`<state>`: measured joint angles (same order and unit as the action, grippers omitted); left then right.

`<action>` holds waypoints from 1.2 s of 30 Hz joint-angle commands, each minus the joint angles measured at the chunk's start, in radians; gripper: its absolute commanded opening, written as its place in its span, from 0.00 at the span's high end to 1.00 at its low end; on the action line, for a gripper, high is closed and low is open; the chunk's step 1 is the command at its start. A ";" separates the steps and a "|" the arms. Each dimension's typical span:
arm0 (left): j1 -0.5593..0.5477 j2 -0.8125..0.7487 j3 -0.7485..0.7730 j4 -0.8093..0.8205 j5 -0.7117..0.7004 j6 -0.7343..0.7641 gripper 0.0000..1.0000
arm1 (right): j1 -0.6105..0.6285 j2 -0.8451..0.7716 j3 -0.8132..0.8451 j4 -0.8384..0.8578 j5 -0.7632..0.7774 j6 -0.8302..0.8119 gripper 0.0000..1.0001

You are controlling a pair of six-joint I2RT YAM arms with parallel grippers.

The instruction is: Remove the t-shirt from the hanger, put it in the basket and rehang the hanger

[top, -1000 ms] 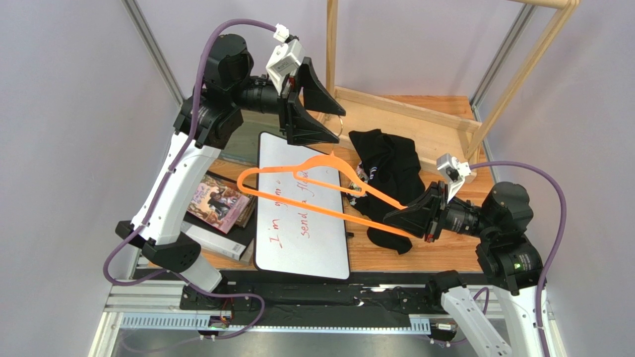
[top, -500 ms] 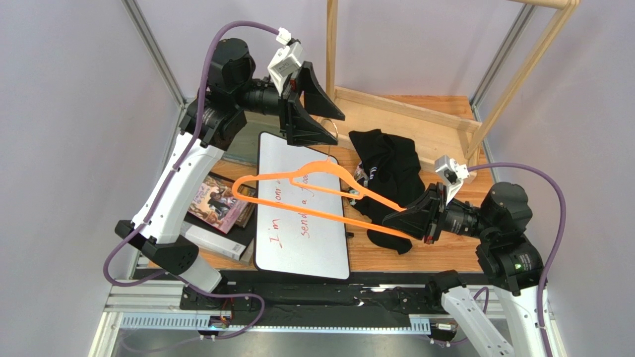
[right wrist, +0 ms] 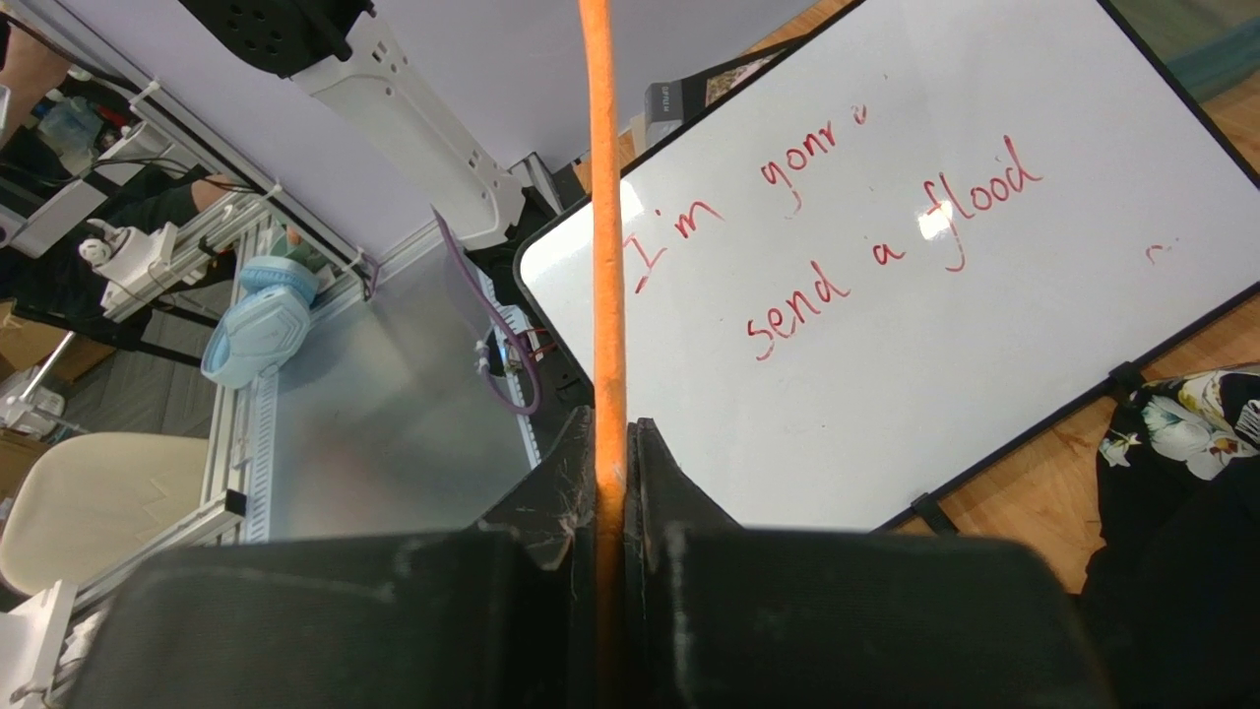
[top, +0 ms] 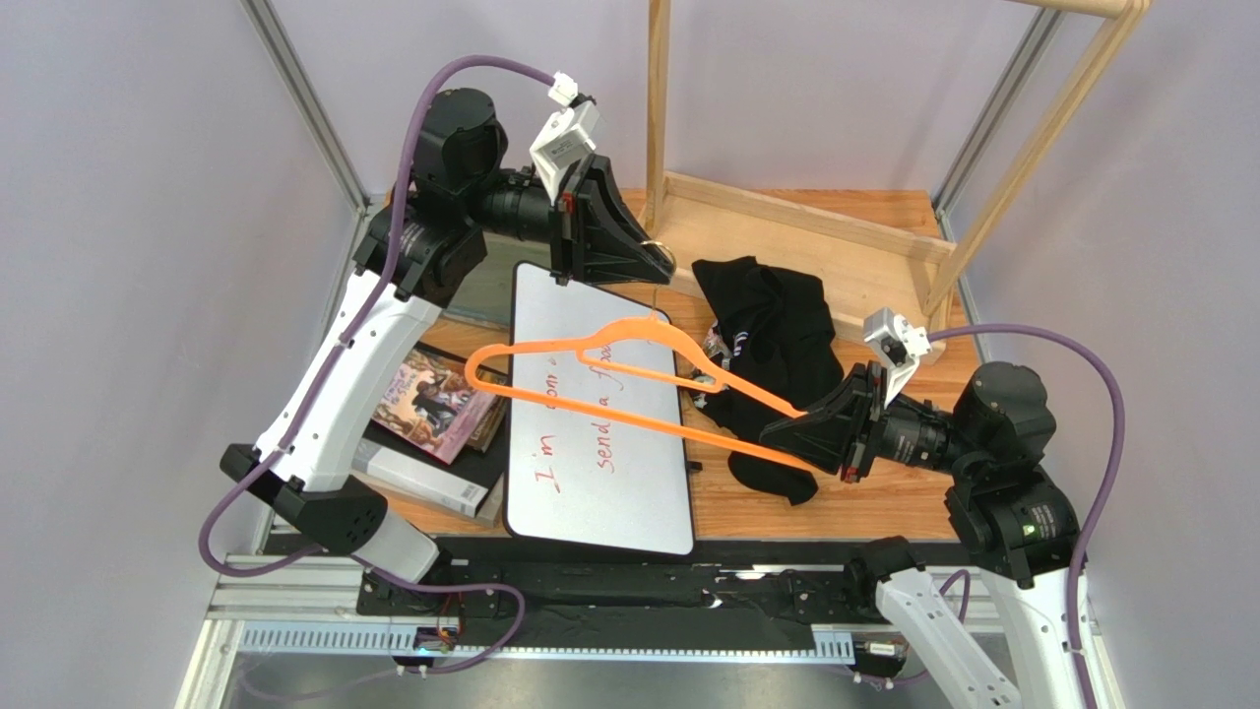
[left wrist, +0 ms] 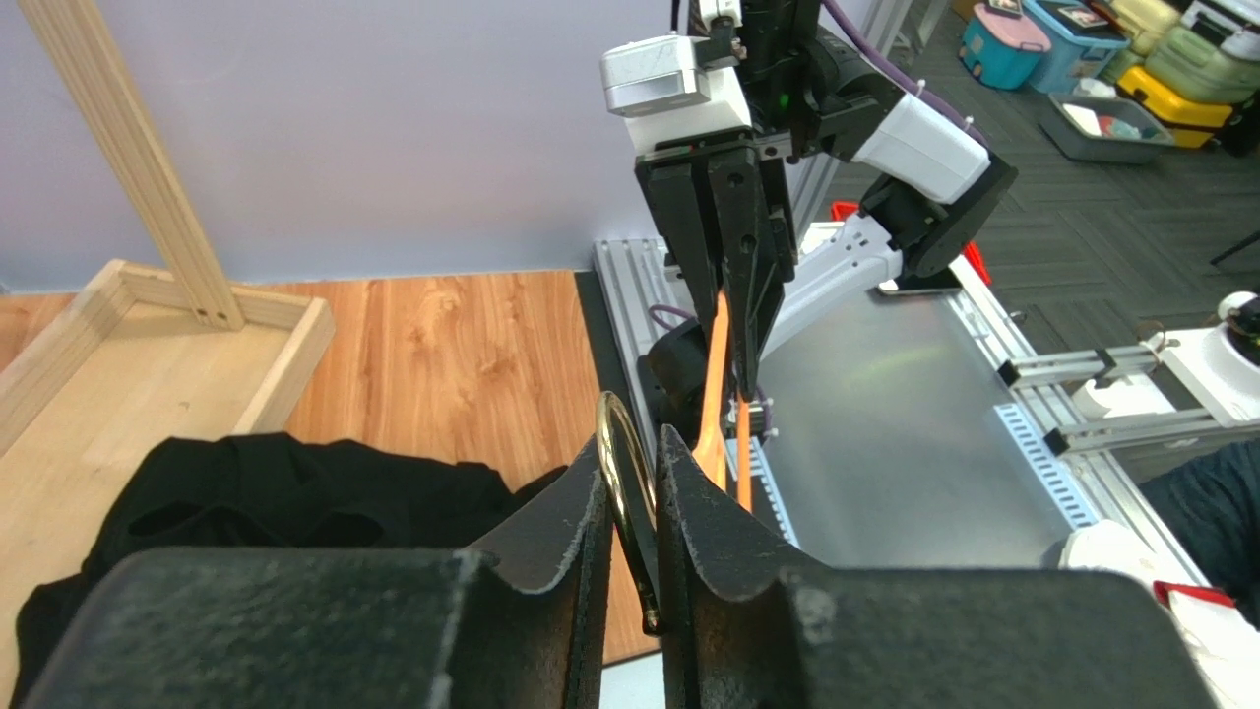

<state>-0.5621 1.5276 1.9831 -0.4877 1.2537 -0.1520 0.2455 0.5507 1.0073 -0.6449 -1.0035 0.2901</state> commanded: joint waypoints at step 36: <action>0.131 -0.635 -0.776 0.382 -0.488 -0.588 0.04 | 0.005 0.219 0.373 0.034 1.273 -0.065 1.00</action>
<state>-0.3229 0.9108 1.2083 -0.1295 0.8005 -0.7254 0.2474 0.7143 1.2819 -0.7517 -0.0238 0.2604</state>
